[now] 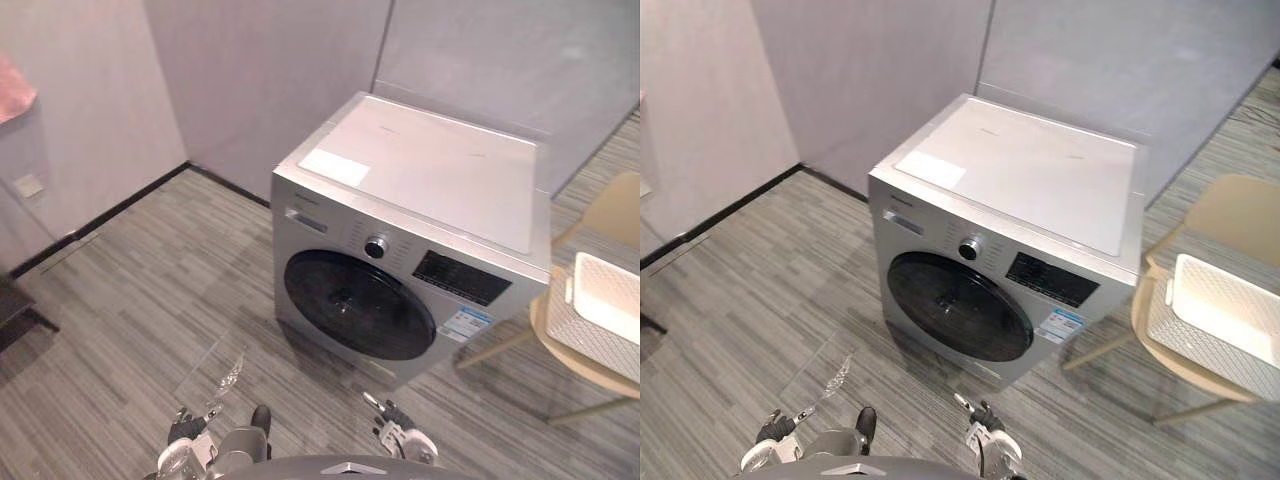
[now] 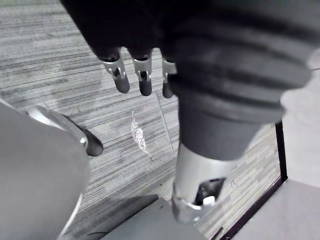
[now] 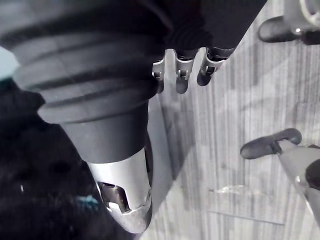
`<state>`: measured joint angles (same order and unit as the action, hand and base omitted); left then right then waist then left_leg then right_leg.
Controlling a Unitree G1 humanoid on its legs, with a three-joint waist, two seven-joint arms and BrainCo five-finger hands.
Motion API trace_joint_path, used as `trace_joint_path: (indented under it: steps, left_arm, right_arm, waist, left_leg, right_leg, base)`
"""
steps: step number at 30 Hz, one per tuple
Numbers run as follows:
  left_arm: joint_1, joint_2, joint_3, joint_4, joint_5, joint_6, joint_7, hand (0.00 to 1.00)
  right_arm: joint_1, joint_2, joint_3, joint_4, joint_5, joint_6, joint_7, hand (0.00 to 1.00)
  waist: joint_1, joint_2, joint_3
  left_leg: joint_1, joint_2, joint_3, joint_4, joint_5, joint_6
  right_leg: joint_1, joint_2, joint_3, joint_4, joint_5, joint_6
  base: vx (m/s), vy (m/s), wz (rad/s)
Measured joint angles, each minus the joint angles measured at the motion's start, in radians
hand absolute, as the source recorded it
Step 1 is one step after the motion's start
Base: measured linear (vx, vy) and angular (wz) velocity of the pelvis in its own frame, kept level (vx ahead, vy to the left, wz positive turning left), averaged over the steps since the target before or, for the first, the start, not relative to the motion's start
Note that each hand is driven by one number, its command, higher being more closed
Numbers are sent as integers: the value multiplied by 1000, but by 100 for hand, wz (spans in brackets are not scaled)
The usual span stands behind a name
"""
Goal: Pick up the laundry basket with both hands and put the clothes into the washing machine.
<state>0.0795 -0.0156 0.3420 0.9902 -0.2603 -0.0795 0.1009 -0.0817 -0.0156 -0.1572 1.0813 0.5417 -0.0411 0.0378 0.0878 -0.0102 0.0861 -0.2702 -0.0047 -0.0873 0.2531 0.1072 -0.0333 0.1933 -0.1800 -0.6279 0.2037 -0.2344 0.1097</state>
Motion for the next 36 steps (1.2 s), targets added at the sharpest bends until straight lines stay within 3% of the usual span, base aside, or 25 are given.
trace_joint_path:
  steps: [3, 4, 5, 6, 7, 8, 10, 12, 13, 17, 18, 19, 20, 21, 22, 23, 25, 27, 28, 29, 32, 34, 36]
  left_arm:
    - [10, -1, -41, 3, 2, -1, -4, 0]
    - [11, 6, -47, 6, 4, 0, -6, 0]
    - [13, 16, -47, 14, 8, 5, -6, 0]
    - [14, 20, -46, 21, 8, 8, -6, 0]
    - [29, 32, -37, 67, 10, 22, -5, 0]
    - [36, 32, -35, 84, 10, 27, -5, 0]
    - [51, 33, -31, 114, 9, 31, -4, 0]
    - [45, 45, -34, 124, 9, 33, -4, 0]
    - [44, 47, -39, 124, 8, 33, -4, 0]
    - [19, 84, -112, 118, -1, 29, 0, 0]
    - [7, 95, -151, 112, 0, 26, 1, 0]
    - [0, 96, -197, 80, 0, 24, 1, 0]
    - [-10, 94, -230, 59, 1, 17, 1, 0]
    - [-18, 94, -258, 32, 1, 5, 0, 0]
    - [-23, 96, -265, 27, 1, 1, 0, 0]
    - [-28, 96, -267, 22, 3, 1, 0, 0]
    - [-47, 86, -265, 22, 10, 3, 0, 0]
    - [-42, 70, -261, 33, 14, 2, -4, 0]
    - [-51, 50, -223, 46, 35, 2, -6, 0]
    - [-53, 35, -166, 53, 51, 2, -4, 0]
    - [-49, 26, -53, 91, 104, 4, -4, 0]
    - [-49, 20, -6, 88, 127, 8, -4, 0]
    - [-46, 19, 26, 81, 137, 9, -5, 0]
  right_arm:
    - [-54, -40, 0, 3, 1, 0, -1, 0]
    - [-62, -56, -3, 2, 1, -1, -5, 0]
    - [-64, -59, -3, 0, 4, -2, -15, 0]
    - [-67, -64, -3, -1, 6, -2, -24, 0]
    - [-61, -69, -7, -2, 18, -2, -30, 0]
    - [-52, -70, -8, -6, 24, -3, -31, 0]
    - [-19, -71, -13, -5, 44, -4, -33, 0]
    - [-1, -63, -17, -3, 43, -3, -31, 0]
    - [12, -55, -28, 9, 42, -3, -28, 0]
    - [57, -39, -112, 79, 23, 4, -26, 0]
    - [81, -55, -150, 73, -6, 4, -24, 0]
    - [101, -75, -180, 73, -28, 2, -25, 0]
    - [114, -90, -189, 73, -34, 1, -26, 0]
    - [116, -97, -197, 70, -36, -2, -25, 0]
    - [114, -96, -202, 71, -36, -1, -25, 0]
    - [115, -90, -205, 74, -36, -1, -25, 0]
    - [138, -54, -208, 71, -31, 1, -24, 0]
    - [153, -27, -208, 65, -13, 3, -22, 0]
    - [165, -23, -216, 44, 23, 1, -19, 0]
    - [175, -23, -203, 23, 28, -1, -17, 0]
    - [177, -22, -172, 12, 47, -4, -17, 0]
    - [188, -17, -159, 1, 49, -4, -17, 0]
    - [197, -4, -156, 4, 49, -4, -17, 0]
  waist:
    - [14, 54, 13]
    - [10, 75, 21]
    - [2, 44, 19]
    - [0, 48, 21]
    - [-13, 61, 15]
    - [-27, 67, 10]
    - [-37, 57, -3]
    - [-36, 54, -4]
    - [-35, 33, 0]
    - [-41, -2, -23]
    - [-49, -3, -23]
    - [-64, 3, -27]
    - [-72, 5, -28]
    - [-80, -8, -27]
    - [-85, -16, -27]
    - [-88, -25, -25]
    - [-108, -48, -16]
    - [-113, -47, -12]
    - [-115, -39, 1]
    - [-107, -28, 12]
    - [-101, -13, 5]
    - [-96, -22, 0]
    - [-95, -43, -13]
  left_leg:
    - [-16, 11, 15, -34, 0, 12]
    - [-25, 27, 107, -65, -51, 23]
    - [-16, 55, 243, -84, -88, 47]
    - [-17, 68, 311, -82, -88, 76]
    - [14, 97, 426, -79, -83, 86]
    - [26, 95, 456, -91, -63, 85]
    - [52, 38, 473, -140, -32, 94]
    - [53, -3, 481, -146, -48, 115]
    - [53, -29, 492, -142, -66, 133]
    - [52, -103, 486, -117, -133, 159]
    - [68, -121, 456, -129, -132, 158]
    - [97, -135, 418, -139, -136, 162]
    - [120, -145, 388, -143, -144, 173]
    - [144, -152, 353, -145, -149, 180]
    - [154, -154, 337, -147, -150, 180]
    - [170, -157, 307, -149, -150, 180]
    - [216, -155, 226, -148, -161, 176]
    - [232, -156, 190, -143, -177, 163]
    - [256, -157, 170, -130, -199, 155]
    - [277, -149, 167, -124, -218, 146]
    - [282, -117, 139, -92, -262, 133]
    - [284, -109, 100, -90, -273, 120]
    - [293, -112, 51, -70, -277, 111]
  right_leg:
    - [-6, 14, -34, -2, 9, -8]
    - [-5, 8, -55, -21, 28, -14]
    - [-1, -13, -74, -56, 52, -19]
    - [-2, -27, -79, -56, 58, -15]
    - [1, -56, -83, -47, 54, 4]
    - [8, -61, -84, -46, 48, 15]
    - [14, -93, -48, -63, 44, 22]
    - [14, -117, -24, -75, 41, 28]
    - [12, -139, -13, -75, 38, 33]
    - [11, -223, -13, 12, 73, 36]
    - [-21, -261, -14, 140, 92, 6]
    - [-58, -310, -13, 297, 130, -62]
    - [-86, -345, -2, 422, 179, -151]
    - [-150, -374, 55, 596, 182, -237]
    - [-187, -371, 97, 675, 172, -248]
    - [-248, -340, 166, 754, 146, -226]
    - [-363, -175, 366, 812, 48, -139]
    - [-431, -99, 452, 789, -3, -95]
    - [-467, -65, 499, 724, -24, -64]
    - [-477, -24, 562, 604, -28, -57]
    - [-465, 77, 733, 256, 14, -36]
    - [-437, 81, 726, 158, 71, -32]
    - [-364, 69, 680, 110, 159, -56]
  base:
    - [-166, 78, 39]
    - [-99, 89, 53]
    - [-97, 111, 49]
    - [20, 102, 32]
    - [63, 115, 22]
    - [82, 123, 32]
    - [127, 156, 30]
    - [170, 167, 16]
    - [128, 103, 4]
    - [214, 96, 18]
    - [223, 120, 76]
    - [269, 145, 94]
    - [236, 124, 98]
    - [193, 93, 77]
    - [232, 105, 68]
    - [237, 78, 67]
    - [253, 49, 92]
    - [185, -1, 85]
    - [171, -12, 65]
    - [134, -14, 42]
    - [158, -49, 30]
    - [274, -139, 60]
    - [293, -174, 83]
